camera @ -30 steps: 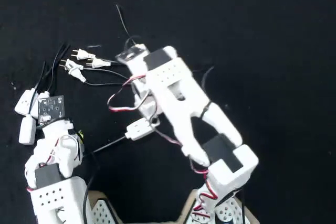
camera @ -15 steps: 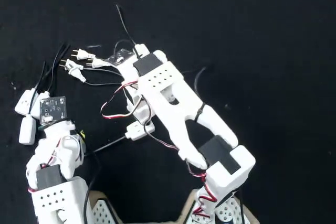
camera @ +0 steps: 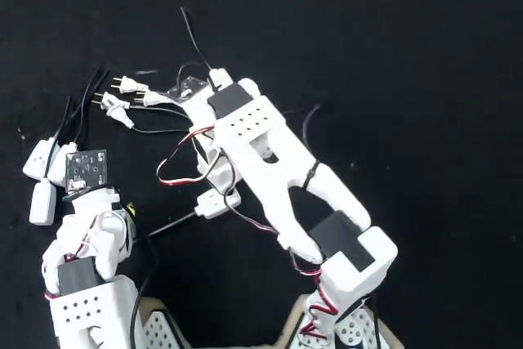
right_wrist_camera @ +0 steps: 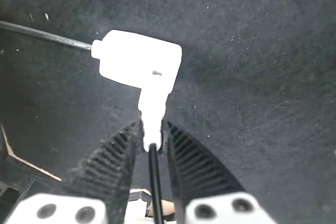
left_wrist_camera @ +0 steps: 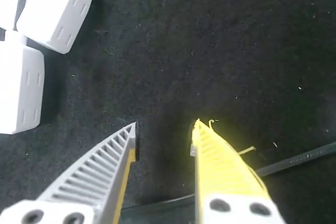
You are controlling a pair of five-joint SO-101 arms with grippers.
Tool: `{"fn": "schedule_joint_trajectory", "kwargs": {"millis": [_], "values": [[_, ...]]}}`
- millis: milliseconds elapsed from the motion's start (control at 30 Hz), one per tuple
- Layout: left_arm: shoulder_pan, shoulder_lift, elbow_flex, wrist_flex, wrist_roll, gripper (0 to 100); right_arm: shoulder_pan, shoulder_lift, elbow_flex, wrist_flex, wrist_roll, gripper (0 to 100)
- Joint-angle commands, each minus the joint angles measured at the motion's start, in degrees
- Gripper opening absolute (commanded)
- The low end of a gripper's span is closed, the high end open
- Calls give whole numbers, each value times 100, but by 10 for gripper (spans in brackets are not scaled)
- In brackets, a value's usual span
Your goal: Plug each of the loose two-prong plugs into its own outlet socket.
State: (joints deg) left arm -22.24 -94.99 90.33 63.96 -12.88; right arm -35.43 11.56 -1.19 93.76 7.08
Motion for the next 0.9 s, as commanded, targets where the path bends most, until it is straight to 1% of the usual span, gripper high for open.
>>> {"fn": "schedule_joint_trajectory", "kwargs": {"millis": [0, 200, 467, 567, 767, 867], "values": [[57, -44, -48, 26, 44, 184, 26, -22, -119, -70, 53, 10], [57, -44, -48, 26, 44, 184, 35, -22, -119, -105, 53, 10], [48, -53, -48, 26, 44, 184, 413, -22, -119, -70, 53, 10], [57, -53, -48, 26, 44, 184, 334, -22, -127, -70, 44, 10], [57, -53, -48, 26, 44, 184, -141, -31, -127, 26, 0, 10], [57, -53, -48, 26, 44, 184, -229, -22, -119, 9, 0, 10]]}}
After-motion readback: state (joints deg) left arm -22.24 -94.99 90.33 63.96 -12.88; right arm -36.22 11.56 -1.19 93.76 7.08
